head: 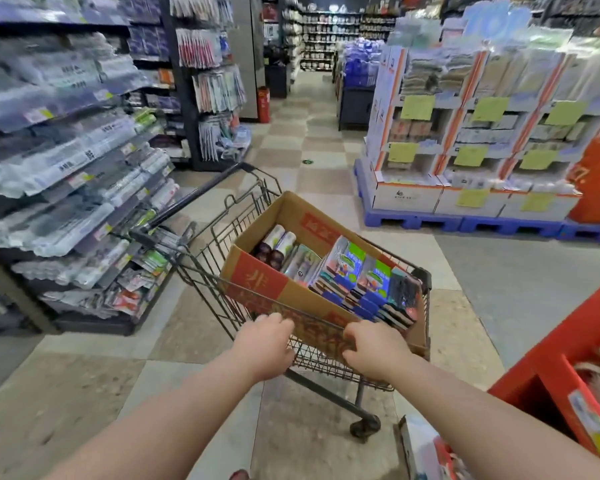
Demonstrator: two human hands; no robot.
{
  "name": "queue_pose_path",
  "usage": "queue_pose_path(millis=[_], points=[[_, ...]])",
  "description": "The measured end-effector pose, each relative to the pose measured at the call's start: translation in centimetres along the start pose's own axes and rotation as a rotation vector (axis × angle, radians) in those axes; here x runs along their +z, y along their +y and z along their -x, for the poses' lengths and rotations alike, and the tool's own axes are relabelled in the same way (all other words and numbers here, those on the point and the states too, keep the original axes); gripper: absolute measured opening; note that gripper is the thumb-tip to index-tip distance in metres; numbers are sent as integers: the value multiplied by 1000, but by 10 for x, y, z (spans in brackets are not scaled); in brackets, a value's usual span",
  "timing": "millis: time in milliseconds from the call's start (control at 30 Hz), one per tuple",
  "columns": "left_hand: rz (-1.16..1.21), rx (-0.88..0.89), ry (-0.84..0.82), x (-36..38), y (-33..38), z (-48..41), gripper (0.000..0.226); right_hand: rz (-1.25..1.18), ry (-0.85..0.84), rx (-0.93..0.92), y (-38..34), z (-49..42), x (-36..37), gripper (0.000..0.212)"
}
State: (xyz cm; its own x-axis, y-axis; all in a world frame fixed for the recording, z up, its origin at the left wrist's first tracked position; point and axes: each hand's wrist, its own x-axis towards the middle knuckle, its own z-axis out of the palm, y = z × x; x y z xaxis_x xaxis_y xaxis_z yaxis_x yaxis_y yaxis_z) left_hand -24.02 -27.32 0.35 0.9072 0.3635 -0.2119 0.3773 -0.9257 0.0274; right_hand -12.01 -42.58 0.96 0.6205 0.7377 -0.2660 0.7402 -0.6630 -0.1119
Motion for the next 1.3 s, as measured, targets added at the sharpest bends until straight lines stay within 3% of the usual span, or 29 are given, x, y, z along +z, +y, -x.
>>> queue_pose_path(millis=[367, 733, 1000, 1300], points=[[-20, 169, 104, -70, -85, -141, 31, -56, -111, 167, -28, -100, 11, 34], [-41, 276, -28, -58, -130, -220, 35, -125, -78, 282, -34, -191, -24, 34], [-55, 216, -114, -33, -143, -262, 43, -151, -100, 252, -14, -275, -38, 30], [11, 25, -249, -18, -141, -339, 53, -250, -255, 159, 11, -387, -21, 38]])
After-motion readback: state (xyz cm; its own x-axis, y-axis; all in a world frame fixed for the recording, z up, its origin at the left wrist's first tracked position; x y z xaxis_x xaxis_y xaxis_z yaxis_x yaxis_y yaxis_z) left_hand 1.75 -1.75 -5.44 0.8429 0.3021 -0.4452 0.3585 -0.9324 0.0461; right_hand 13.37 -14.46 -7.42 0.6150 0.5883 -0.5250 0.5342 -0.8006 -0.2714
